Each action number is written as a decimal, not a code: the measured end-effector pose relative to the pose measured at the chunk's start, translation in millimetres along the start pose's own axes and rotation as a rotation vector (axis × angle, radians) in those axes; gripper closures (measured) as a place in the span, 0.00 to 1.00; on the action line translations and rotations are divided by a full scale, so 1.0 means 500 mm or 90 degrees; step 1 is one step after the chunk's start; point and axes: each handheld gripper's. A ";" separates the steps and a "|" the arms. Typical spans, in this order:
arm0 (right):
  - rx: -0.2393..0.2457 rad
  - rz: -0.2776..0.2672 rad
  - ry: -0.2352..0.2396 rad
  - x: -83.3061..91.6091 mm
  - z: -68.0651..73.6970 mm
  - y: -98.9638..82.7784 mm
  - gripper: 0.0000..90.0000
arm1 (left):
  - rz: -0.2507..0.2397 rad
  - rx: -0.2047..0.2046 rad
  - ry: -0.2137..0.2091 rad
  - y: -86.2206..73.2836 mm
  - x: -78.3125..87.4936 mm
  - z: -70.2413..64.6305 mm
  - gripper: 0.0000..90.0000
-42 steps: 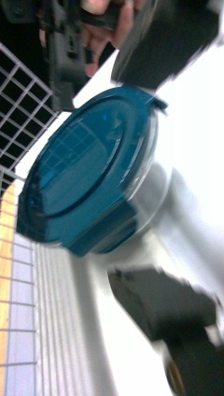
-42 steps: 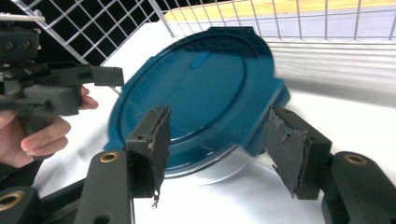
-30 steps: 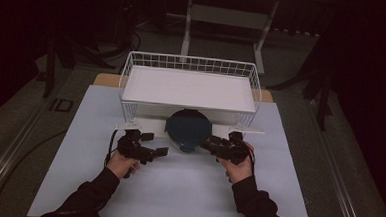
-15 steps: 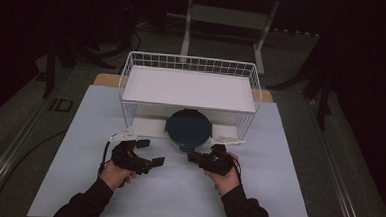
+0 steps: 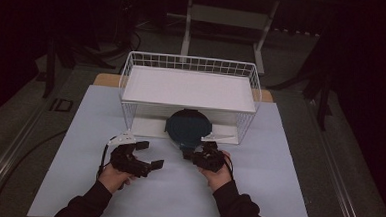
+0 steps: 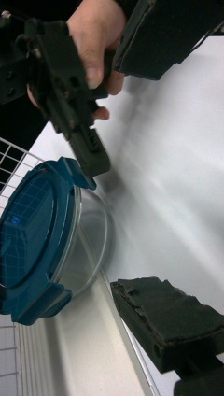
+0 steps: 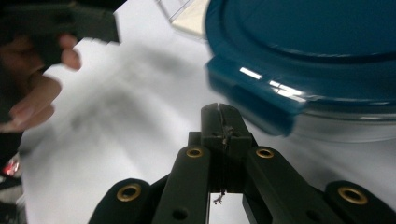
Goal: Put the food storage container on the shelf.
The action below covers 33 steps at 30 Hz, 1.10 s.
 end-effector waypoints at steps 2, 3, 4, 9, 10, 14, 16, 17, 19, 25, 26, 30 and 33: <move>0.003 0.006 -0.004 -0.005 -0.004 0.001 1.00 | 0.002 -0.008 0.003 -0.001 -0.001 -0.003 0.00; 0.005 0.008 -0.013 -0.008 -0.005 0.000 1.00 | 0.002 -0.008 0.003 -0.001 -0.001 -0.003 0.00; 0.003 0.010 -0.008 -0.011 -0.009 -0.001 1.00 | 0.000 -0.009 -0.001 -0.001 -0.001 -0.005 0.00; -0.005 0.004 -0.012 -0.017 -0.014 0.002 1.00 | -0.002 -0.007 -0.002 -0.002 -0.002 -0.005 0.00; -0.008 0.003 -0.011 -0.017 -0.016 0.005 1.00 | -0.003 -0.007 -0.002 -0.002 -0.002 -0.005 0.00; -0.012 -0.002 -0.023 -0.022 -0.025 0.017 1.00 | -0.007 -0.007 -0.002 -0.001 0.000 -0.005 0.00; -0.012 -0.006 -0.030 -0.024 -0.029 0.021 1.00 | -0.010 -0.008 0.002 -0.001 0.002 -0.004 0.00; -0.014 -0.009 -0.037 -0.027 -0.035 0.027 1.00 | -0.011 -0.008 0.004 -0.001 0.003 -0.003 0.00; -0.017 -0.010 -0.041 -0.028 -0.037 0.029 1.00 | -0.011 -0.008 0.004 -0.002 0.003 -0.003 0.00; -0.020 -0.016 -0.063 -0.037 -0.053 0.047 1.00 | -0.010 -0.010 0.000 -0.003 0.000 -0.006 0.00; -0.021 -0.017 -0.067 -0.038 -0.054 0.049 1.00 | -0.012 -0.009 -0.002 -0.002 0.001 -0.006 0.00; -0.026 -0.022 -0.072 -0.039 -0.062 0.056 1.00 | -0.012 -0.009 -0.002 -0.002 0.002 -0.005 0.00; -0.025 -0.025 -0.079 -0.040 -0.066 0.061 1.00 | -0.010 -0.012 0.000 -0.003 0.002 -0.005 0.00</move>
Point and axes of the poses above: each handheld gripper's, and its own axes: x roughly backward along the jaws, y roughly out of its top, z roughly to its left, and after that the axes turned 1 degree about x, right-handed
